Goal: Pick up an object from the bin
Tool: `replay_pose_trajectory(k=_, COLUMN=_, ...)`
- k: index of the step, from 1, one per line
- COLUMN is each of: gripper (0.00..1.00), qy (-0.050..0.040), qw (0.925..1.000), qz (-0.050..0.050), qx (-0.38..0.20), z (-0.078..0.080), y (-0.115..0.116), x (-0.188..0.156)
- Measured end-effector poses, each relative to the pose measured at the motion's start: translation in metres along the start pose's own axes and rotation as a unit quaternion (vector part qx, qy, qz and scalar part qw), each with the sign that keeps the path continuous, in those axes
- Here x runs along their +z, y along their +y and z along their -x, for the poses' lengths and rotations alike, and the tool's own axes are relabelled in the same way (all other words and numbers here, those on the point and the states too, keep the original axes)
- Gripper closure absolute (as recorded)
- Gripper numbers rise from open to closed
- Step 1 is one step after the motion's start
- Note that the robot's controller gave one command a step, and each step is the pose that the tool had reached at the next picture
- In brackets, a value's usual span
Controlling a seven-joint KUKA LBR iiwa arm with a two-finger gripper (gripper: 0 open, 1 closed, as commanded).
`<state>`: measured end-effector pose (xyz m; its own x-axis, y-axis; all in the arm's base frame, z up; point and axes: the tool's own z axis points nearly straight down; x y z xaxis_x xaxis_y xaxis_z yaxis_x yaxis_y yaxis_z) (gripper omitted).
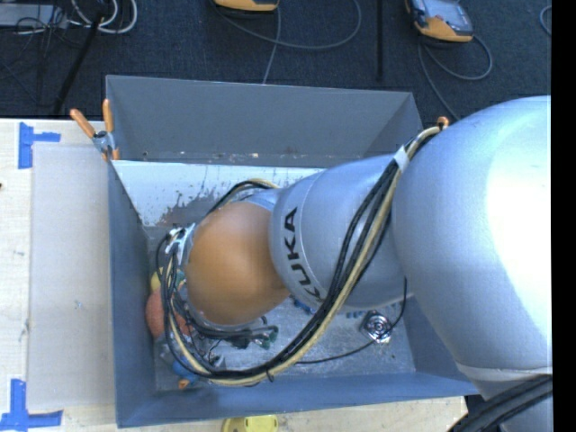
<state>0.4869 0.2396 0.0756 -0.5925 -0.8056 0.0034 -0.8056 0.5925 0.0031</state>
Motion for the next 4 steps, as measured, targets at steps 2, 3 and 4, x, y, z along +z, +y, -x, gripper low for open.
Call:
replay_pose_trajectory(k=2, gripper=1.0, qy=-0.0007, qw=1.0, qz=0.0, qx=-0.001, z=0.0, y=0.001, x=-0.037)
replay_pose_trajectory(k=3, gripper=1.0, qy=-0.0031, qw=1.0, qz=-0.002, qx=0.0, z=0.001, y=0.001, x=-0.05)
replay_pose_trajectory(k=4, gripper=1.0, qy=-0.0029, qw=1.0, qz=-0.001, qx=0.0, z=0.001, y=0.001, x=-0.058)
